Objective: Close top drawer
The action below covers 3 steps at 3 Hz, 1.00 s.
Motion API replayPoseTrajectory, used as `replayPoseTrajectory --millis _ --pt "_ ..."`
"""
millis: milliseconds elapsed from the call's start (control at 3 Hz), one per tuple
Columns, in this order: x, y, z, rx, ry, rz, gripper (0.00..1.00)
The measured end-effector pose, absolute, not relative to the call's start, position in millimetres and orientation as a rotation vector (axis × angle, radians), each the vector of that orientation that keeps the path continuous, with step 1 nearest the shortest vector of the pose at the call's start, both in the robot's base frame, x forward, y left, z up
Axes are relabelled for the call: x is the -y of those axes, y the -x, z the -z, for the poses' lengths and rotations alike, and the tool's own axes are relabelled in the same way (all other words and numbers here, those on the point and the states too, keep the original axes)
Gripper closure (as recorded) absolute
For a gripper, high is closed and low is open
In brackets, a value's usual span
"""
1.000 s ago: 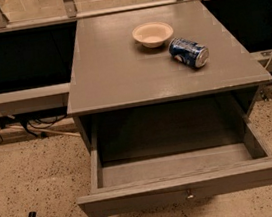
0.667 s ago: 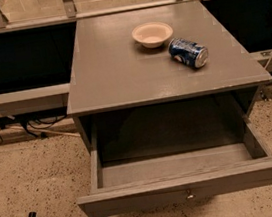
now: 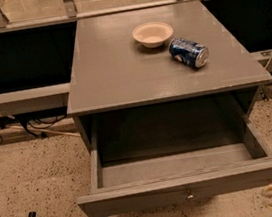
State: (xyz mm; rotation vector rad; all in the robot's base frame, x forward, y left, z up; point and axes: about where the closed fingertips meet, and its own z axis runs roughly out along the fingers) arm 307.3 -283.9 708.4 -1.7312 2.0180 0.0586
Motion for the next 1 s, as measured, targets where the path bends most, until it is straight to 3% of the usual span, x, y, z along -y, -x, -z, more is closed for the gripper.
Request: replayPoseTrajectory --millis 333,667,1000 --pt "283.5 -307.6 -710.1 -2.017 1.734 -0.055 0.88" --pt "282.9 -307.7 -710.6 -2.016 1.736 -0.054 1.00" --pt "280.5 -309.2 -701.0 -2.004 1.744 -0.038 1.00"
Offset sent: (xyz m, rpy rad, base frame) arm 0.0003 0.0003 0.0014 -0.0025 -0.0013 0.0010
